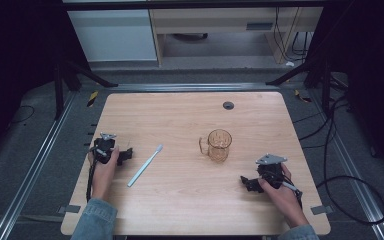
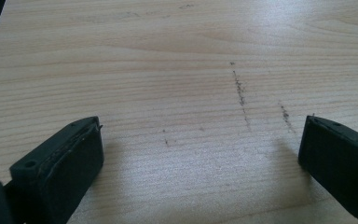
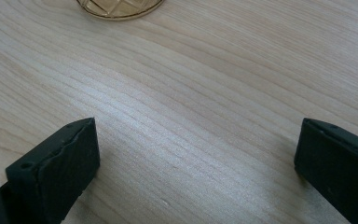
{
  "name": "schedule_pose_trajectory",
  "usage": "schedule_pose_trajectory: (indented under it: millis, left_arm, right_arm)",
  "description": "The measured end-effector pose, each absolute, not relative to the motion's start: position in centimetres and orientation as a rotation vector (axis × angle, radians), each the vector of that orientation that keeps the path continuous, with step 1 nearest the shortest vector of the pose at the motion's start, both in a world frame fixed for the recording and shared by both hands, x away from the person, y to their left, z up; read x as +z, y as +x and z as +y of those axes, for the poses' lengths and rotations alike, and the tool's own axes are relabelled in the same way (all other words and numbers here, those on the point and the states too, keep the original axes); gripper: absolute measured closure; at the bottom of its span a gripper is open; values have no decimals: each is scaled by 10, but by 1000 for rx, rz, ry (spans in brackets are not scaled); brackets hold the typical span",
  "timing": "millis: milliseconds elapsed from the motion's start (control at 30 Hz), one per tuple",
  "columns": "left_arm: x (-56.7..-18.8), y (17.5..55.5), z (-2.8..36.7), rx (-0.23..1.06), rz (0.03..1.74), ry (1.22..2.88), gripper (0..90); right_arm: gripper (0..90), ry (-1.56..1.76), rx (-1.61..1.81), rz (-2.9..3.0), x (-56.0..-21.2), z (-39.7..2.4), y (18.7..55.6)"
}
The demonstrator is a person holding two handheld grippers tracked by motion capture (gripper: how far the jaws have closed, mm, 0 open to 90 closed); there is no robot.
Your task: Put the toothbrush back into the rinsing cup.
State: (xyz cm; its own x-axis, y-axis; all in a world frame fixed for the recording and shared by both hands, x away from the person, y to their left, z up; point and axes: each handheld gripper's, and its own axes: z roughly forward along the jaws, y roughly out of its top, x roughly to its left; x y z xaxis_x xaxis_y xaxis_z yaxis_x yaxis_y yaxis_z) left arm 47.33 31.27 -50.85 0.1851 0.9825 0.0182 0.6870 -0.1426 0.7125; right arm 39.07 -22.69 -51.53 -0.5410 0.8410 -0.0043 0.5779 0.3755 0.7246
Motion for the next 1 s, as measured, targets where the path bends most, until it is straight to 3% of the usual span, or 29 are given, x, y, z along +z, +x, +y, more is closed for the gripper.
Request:
schedule_pose_trajectory:
  millis: [133,667,767,1000]
  left_arm:
    - [-505,470,316,678,1522,1921,42]
    - [-443,424,283,824,1256,2031,31]
    - [-434,418,274,752,1229,2081,74]
    - [-428,407,252,562,1222,2236,53]
  right_arm:
    - [4,1233,971,2269,-515,-227,391]
    - [4,1254,963,2255,-515,-226,391]
    - [4,1261,959,2246,-515,-225,391]
    - [4,1281,963,2247,-514,-224,391]
